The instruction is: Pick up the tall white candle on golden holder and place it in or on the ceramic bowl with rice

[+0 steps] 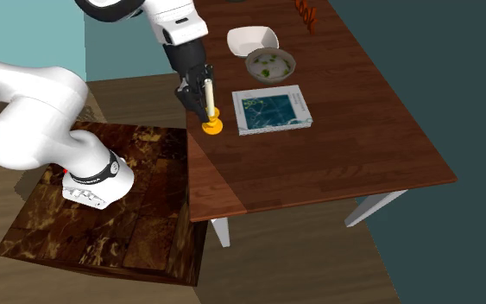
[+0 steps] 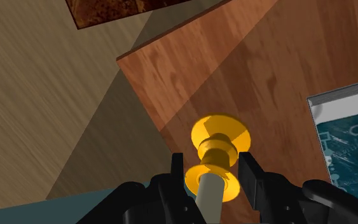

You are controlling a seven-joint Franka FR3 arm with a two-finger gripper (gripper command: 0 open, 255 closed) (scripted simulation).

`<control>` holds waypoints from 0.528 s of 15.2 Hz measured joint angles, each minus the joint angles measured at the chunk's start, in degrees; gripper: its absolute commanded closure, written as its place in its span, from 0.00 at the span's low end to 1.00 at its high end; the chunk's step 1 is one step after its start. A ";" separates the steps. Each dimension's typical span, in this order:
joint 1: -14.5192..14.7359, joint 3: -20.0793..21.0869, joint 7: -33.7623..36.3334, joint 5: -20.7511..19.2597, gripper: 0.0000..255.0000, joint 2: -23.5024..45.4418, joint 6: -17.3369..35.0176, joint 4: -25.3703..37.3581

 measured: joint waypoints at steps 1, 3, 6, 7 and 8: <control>0.07 -0.05 -0.10 0.06 1.00 -0.19 -0.76 0.56; 0.15 1.78 1.61 0.51 1.00 1.77 -1.00 2.42; -0.67 5.65 5.25 0.64 1.00 7.00 -0.91 7.01; -0.96 7.11 6.68 0.63 1.00 8.76 -0.77 8.38; -1.20 8.53 8.08 0.60 1.00 10.28 -0.92 9.79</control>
